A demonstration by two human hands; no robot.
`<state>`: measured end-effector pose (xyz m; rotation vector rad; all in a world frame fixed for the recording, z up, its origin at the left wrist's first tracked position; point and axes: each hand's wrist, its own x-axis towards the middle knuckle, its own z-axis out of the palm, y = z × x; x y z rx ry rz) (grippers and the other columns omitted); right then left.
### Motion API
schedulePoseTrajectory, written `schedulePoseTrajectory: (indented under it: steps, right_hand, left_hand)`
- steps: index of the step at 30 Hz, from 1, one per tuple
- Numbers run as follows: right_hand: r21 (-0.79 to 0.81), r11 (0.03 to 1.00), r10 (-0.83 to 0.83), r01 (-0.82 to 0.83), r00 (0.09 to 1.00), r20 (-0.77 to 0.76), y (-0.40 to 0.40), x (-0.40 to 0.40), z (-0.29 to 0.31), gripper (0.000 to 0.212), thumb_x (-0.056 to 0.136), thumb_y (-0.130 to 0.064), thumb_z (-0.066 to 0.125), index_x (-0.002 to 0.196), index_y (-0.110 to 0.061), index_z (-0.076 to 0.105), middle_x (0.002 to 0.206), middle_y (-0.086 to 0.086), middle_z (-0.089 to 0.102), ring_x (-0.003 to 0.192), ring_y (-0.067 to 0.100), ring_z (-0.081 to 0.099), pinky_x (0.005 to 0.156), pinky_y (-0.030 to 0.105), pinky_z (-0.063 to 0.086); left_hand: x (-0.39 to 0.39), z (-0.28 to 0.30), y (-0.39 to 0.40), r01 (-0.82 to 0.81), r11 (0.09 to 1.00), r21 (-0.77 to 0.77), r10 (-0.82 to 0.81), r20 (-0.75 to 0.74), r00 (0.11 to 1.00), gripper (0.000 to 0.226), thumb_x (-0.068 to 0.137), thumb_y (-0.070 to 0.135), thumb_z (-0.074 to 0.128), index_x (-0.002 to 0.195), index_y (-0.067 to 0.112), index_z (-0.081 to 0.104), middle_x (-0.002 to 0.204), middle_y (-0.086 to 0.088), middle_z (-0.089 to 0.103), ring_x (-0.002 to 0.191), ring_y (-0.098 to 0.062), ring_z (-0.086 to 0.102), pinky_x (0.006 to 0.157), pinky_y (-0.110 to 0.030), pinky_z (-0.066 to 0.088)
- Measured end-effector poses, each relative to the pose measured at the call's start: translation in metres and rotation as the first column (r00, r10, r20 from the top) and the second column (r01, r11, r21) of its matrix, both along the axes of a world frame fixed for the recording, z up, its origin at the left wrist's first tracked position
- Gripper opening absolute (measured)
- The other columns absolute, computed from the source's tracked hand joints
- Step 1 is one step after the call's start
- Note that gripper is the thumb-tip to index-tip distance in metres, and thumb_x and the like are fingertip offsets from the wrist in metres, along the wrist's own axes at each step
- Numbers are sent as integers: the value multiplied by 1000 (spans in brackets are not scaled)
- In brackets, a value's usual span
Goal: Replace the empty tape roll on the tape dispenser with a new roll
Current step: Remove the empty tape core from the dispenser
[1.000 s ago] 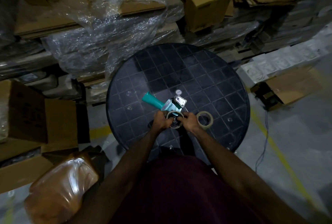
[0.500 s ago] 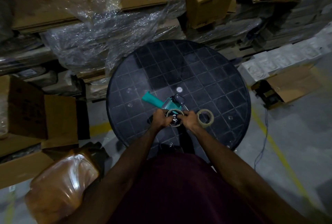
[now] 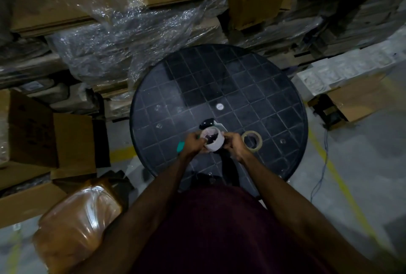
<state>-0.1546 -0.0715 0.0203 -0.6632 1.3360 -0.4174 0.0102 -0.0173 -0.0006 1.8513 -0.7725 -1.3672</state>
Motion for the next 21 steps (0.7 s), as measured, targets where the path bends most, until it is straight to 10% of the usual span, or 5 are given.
schedulePoseTrajectory:
  steps: [4, 9, 14, 21]
  right_hand:
    - [-160, 983, 88, -88, 996, -3, -10, 0, 1, 43, 69, 4, 58, 109, -10, 69, 97, 11, 70, 85, 26, 63, 61, 28, 49]
    - [-364, 924, 109, -119, 993, -49, -12, 14, 9, 52, 66, 27, 53, 113, 8, 68, 105, 14, 69, 92, 23, 65, 67, 20, 55]
    - [-411, 910, 51, -50, 999, -9, -12, 14, 12, 37, 80, 15, 60, 105, -10, 71, 87, 1, 68, 77, 13, 64, 62, 25, 51]
    - [-547, 768, 220, -334, 939, -264, -4, 13, 3, 29, 93, -27, 67, 117, -11, 67, 118, -1, 40, 105, 5, 52, 90, 7, 42]
  left_hand:
    - [-1, 27, -4, -122, 987, 102, 148, -306, 941, 26, 90, 7, 54, 111, 13, 67, 111, -20, 70, 81, -32, 70, 63, -45, 63]
    - [-2, 40, -10, -57, 985, 160, 126, -464, 877, 59, 87, 73, 48, 121, 29, 70, 100, -1, 75, 84, -20, 72, 65, -38, 61]
    - [-3, 40, -16, -52, 992, 115, 88, -344, 935, 28, 89, 44, 62, 103, 20, 66, 88, -5, 68, 64, -13, 67, 51, -22, 51]
    - [1, 25, -19, -210, 966, 150, 252, -362, 897, 71, 69, 65, 58, 123, 18, 66, 100, -8, 70, 91, -30, 65, 73, -37, 52]
